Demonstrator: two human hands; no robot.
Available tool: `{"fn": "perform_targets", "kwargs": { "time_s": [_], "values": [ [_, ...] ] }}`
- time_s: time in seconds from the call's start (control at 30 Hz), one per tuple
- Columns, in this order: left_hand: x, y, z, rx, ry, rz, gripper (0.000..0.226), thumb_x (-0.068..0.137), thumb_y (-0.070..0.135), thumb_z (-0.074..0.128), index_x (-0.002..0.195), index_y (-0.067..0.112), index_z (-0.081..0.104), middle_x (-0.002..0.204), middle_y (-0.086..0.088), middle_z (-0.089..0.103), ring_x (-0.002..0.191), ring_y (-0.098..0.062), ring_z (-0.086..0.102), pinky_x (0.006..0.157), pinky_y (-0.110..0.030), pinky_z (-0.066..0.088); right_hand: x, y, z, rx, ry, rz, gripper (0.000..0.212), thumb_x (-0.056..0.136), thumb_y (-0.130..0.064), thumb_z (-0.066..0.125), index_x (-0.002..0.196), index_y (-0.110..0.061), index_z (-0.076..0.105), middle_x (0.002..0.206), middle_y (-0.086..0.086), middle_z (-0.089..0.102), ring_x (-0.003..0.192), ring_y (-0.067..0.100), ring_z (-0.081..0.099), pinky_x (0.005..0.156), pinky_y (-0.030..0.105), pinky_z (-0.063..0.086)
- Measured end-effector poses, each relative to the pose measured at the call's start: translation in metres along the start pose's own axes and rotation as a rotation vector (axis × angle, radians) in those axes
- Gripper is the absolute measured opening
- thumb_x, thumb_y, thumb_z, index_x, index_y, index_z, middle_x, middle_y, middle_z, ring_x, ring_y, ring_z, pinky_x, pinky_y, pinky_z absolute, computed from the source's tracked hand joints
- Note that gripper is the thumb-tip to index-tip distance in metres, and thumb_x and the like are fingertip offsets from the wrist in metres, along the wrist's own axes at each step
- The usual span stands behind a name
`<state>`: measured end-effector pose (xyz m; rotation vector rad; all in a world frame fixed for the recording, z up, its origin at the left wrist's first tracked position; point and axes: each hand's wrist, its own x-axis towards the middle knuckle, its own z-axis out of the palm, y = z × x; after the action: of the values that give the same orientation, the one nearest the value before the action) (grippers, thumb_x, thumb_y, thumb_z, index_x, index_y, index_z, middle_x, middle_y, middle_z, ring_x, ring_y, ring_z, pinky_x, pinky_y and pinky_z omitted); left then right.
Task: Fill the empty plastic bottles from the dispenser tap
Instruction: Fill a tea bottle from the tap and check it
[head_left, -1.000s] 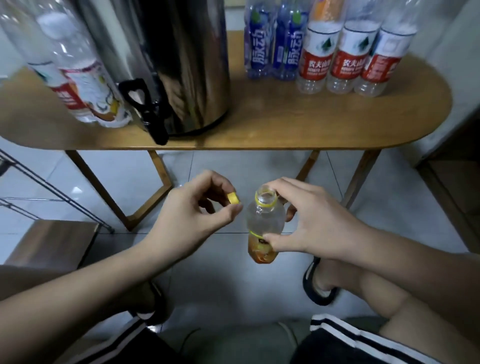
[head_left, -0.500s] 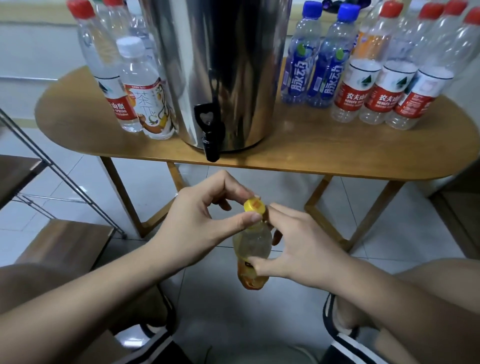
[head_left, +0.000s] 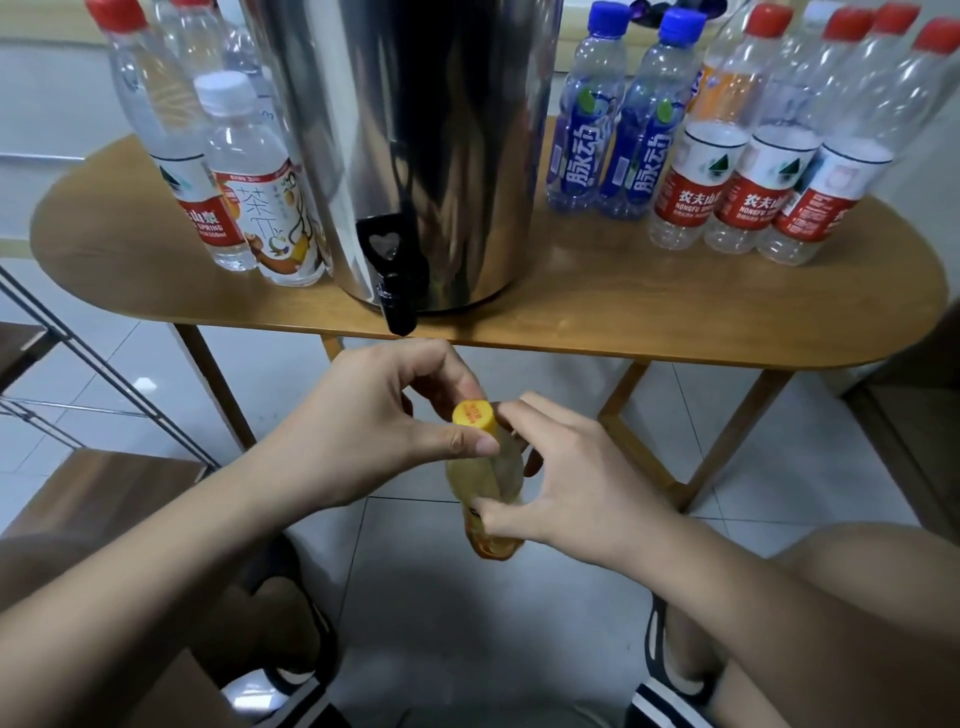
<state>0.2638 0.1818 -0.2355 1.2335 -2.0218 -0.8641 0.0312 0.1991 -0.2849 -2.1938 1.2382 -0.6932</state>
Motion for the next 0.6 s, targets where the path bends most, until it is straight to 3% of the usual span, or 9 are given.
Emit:
{"fn": "perform_targets", "kwargs": {
  "time_s": [0.07, 0.13, 0.27, 0.33, 0.47, 0.53, 0.6],
  "values": [
    [0.0023, 0.0033, 0.0011, 0.083, 0.008, 0.009, 0.028, 0.073, 0.034, 0.098, 0.091, 0.029, 0.078, 0.088, 0.016, 0.075, 0.077, 0.005, 0.064, 0.065, -0.007, 0.045, 0.0018, 0.003, 0.0024, 0.001, -0.015, 0.005, 0.042, 0.076, -0.043, 0.088, 0.107, -0.039, 0.059, 0.1, -0.017, 0.052, 0.092, 0.014, 0.059, 0.073, 0.03, 0.052],
    [0.0046, 0.0057, -0.0005, 0.131, -0.043, 0.038, 0.027, 0.079, 0.029, 0.095, 0.102, 0.036, 0.081, 0.097, 0.021, 0.075, 0.089, 0.004, 0.066, 0.07, -0.008, 0.046, 0.0034, 0.0063, 0.004, 0.012, -0.021, 0.021, 0.041, 0.076, -0.043, 0.088, 0.105, -0.036, 0.06, 0.099, -0.014, 0.052, 0.091, 0.014, 0.058, 0.072, 0.033, 0.054],
    [0.0078, 0.0049, -0.0032, 0.191, -0.12, 0.088, 0.046, 0.087, 0.017, 0.09, 0.122, 0.045, 0.079, 0.113, 0.025, 0.074, 0.103, -0.002, 0.066, 0.077, -0.013, 0.046, 0.0067, 0.0103, 0.005, 0.056, -0.018, 0.046, 0.055, 0.078, -0.046, 0.088, 0.126, -0.035, 0.065, 0.11, -0.017, 0.056, 0.102, 0.011, 0.06, 0.083, 0.034, 0.057],
    [0.0074, 0.0053, -0.0013, 0.189, -0.076, 0.094, 0.045, 0.082, 0.029, 0.094, 0.122, 0.042, 0.078, 0.111, 0.025, 0.073, 0.101, 0.001, 0.064, 0.078, -0.011, 0.046, 0.0079, 0.0097, 0.0052, 0.052, -0.024, 0.048, 0.057, 0.078, -0.047, 0.087, 0.127, -0.04, 0.061, 0.116, -0.019, 0.057, 0.105, 0.012, 0.061, 0.085, 0.036, 0.057],
    [0.0054, 0.0033, 0.0027, 0.277, 0.034, 0.117, 0.052, 0.073, 0.062, 0.089, 0.114, 0.034, 0.075, 0.098, 0.021, 0.069, 0.095, 0.003, 0.063, 0.077, -0.007, 0.044, 0.0077, 0.0078, 0.0073, 0.015, -0.011, 0.036, 0.044, 0.075, -0.045, 0.086, 0.104, -0.046, 0.053, 0.101, -0.016, 0.052, 0.092, 0.012, 0.059, 0.076, 0.036, 0.055],
    [0.0054, 0.0034, 0.002, 0.246, 0.051, 0.092, 0.045, 0.075, 0.057, 0.09, 0.11, 0.034, 0.074, 0.093, 0.02, 0.072, 0.093, 0.004, 0.065, 0.076, -0.008, 0.044, 0.0074, 0.0075, 0.0078, 0.016, -0.004, 0.034, 0.044, 0.075, -0.045, 0.087, 0.104, -0.045, 0.053, 0.101, -0.017, 0.053, 0.093, 0.012, 0.059, 0.076, 0.036, 0.055],
    [0.0056, 0.0043, -0.0003, 0.165, -0.001, 0.076, 0.036, 0.082, 0.039, 0.092, 0.112, 0.036, 0.074, 0.1, 0.022, 0.076, 0.101, 0.001, 0.07, 0.078, -0.013, 0.047, 0.0069, 0.008, 0.0082, 0.034, -0.006, 0.045, 0.045, 0.076, -0.045, 0.087, 0.108, -0.043, 0.057, 0.105, -0.018, 0.055, 0.096, 0.01, 0.06, 0.08, 0.035, 0.056]
  ]
}}
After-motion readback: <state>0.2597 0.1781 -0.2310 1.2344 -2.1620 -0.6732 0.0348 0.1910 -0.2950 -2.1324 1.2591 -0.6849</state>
